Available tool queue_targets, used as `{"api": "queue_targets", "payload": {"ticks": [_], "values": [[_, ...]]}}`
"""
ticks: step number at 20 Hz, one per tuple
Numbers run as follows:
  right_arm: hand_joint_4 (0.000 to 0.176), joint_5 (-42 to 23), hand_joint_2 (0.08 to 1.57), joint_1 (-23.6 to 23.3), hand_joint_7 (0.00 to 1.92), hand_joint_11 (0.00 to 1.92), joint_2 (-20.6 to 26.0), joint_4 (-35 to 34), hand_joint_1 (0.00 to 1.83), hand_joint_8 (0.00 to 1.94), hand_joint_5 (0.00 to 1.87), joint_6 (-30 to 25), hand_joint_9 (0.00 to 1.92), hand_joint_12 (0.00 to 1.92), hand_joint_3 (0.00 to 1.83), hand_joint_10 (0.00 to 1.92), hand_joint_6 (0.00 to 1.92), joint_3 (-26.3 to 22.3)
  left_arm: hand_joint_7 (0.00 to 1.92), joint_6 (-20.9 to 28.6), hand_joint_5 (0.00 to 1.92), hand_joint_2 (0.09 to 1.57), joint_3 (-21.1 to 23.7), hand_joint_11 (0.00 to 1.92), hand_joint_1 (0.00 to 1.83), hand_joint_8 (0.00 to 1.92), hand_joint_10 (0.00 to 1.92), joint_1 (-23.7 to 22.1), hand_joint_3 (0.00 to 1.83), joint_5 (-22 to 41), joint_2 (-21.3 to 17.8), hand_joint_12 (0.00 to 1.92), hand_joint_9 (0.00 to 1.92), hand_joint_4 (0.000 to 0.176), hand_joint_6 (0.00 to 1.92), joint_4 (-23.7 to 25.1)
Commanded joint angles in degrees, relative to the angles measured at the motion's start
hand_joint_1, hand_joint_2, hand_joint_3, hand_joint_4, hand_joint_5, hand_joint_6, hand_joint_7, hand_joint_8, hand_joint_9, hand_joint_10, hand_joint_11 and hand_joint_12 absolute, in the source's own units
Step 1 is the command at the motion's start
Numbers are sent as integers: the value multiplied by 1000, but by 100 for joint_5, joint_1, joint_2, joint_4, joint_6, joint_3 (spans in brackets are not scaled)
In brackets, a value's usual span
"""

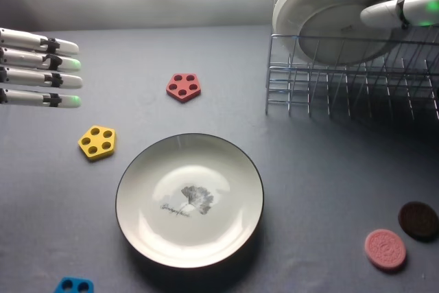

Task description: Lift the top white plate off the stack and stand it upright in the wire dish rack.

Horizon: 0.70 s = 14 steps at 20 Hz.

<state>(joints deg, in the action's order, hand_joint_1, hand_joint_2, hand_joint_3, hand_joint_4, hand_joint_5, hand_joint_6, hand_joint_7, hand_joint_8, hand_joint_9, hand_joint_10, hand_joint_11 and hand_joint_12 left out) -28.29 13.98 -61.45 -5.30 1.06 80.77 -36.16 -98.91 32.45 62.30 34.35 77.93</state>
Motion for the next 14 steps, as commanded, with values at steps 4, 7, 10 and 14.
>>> {"api": "queue_targets", "payload": {"ticks": [4, 7, 10, 14], "values": [[0, -916, 1083, 52, 1017, 907, 137, -150, 1493, 698, 884, -174, 1051, 1432, 0, 798, 1125, 63, 19, -37, 33, 877, -31, 38, 141, 3, 2, -107, 2, 208, -70, 11, 17, 0, 3, -448], [0, -918, 1116, 98, 935, 877, 171, -135, 1489, 852, 768, -202, 978, 1483, 2, 942, 1244, 63, 10, -35, 14, 876, -32, 50, 156, 0, 0, -105, 1, 268, -72, 16, 13, 0, 0, -449], [0, -920, 1116, 112, 915, 935, 197, -106, 1486, 873, 762, -229, 974, 1447, 0, 952, 1281, 62, 18, -33, 22, 872, -29, 56, 138, 3, 2, -103, 0, 260, -71, 18, 19, 0, 4, -462], [0, -920, 1162, 117, 932, 994, 224, -94, 1155, 150, 875, -244, 1002, 358, 0, 70, 1127, 67, 38, -29, 52, 866, -30, 76, 148, 9, 9, -102, 0, 274, -74, 26, 41, 0, 12, -464]]}}
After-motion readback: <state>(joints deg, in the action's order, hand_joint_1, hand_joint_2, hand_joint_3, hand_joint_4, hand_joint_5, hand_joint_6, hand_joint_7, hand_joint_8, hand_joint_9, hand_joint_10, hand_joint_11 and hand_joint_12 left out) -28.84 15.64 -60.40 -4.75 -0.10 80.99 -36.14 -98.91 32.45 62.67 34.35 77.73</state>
